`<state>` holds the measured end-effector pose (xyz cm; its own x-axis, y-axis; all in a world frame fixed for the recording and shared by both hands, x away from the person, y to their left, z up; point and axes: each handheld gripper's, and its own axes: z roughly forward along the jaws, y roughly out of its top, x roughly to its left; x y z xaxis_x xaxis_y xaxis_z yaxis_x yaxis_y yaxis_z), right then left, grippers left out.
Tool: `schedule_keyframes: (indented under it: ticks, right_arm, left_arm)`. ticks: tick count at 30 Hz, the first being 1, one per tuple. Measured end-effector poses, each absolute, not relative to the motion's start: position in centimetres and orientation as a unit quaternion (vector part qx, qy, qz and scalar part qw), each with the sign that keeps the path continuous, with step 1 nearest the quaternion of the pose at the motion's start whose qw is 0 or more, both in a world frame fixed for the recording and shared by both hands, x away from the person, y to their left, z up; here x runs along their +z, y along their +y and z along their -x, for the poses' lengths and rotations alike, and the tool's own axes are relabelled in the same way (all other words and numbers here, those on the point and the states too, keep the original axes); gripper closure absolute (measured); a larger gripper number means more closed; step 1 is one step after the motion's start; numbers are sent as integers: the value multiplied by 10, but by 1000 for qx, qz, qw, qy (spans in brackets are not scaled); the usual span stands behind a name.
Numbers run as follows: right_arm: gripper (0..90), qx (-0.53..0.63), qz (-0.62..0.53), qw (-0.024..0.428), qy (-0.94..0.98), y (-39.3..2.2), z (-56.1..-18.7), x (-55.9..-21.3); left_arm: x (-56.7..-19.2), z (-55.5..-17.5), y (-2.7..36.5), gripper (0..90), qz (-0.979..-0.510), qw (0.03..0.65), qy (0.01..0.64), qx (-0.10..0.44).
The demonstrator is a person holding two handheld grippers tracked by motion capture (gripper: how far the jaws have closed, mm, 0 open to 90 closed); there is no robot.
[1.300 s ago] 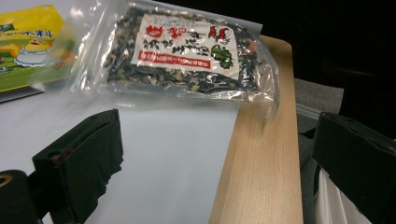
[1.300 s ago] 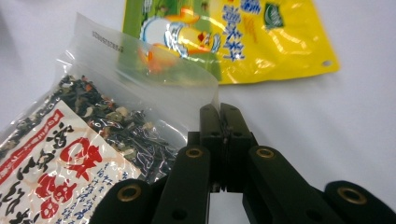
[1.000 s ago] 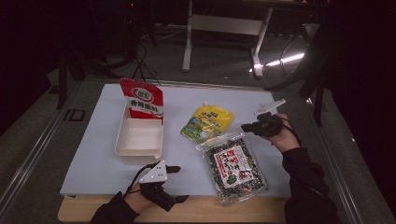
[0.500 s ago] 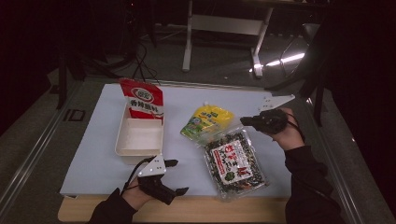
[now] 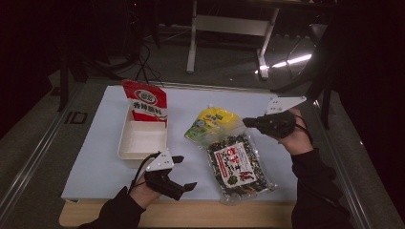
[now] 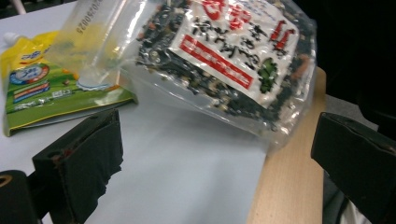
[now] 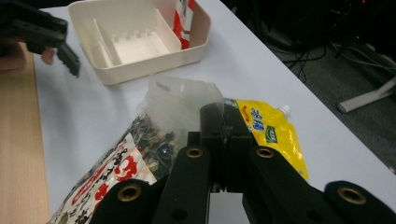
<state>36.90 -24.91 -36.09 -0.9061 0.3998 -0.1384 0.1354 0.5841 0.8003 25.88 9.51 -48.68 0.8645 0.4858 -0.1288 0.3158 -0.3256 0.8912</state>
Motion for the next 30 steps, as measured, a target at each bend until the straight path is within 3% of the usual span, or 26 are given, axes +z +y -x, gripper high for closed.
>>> schedule_keyframes:
  ticks: [14, 21, 26, 30]
  right_arm:
    - [899, 437, -111, 154, 879, -242, -340, -352]
    - [899, 439, -104, 158, 878, -242, -334, -348]
    - [899, 443, -100, 157, 877, -242, -332, -347]
    - [899, 447, -98, 155, 876, -242, -331, -345]
  left_arm:
    - [-503, -277, 74, 67, -807, 518, 280, 49]
    - [-523, -293, 55, 69, -803, 524, 284, -6]
    - [-532, -307, 41, 162, -799, 539, 263, -52]
    - [-532, -307, 37, 232, -792, 558, 243, -58]
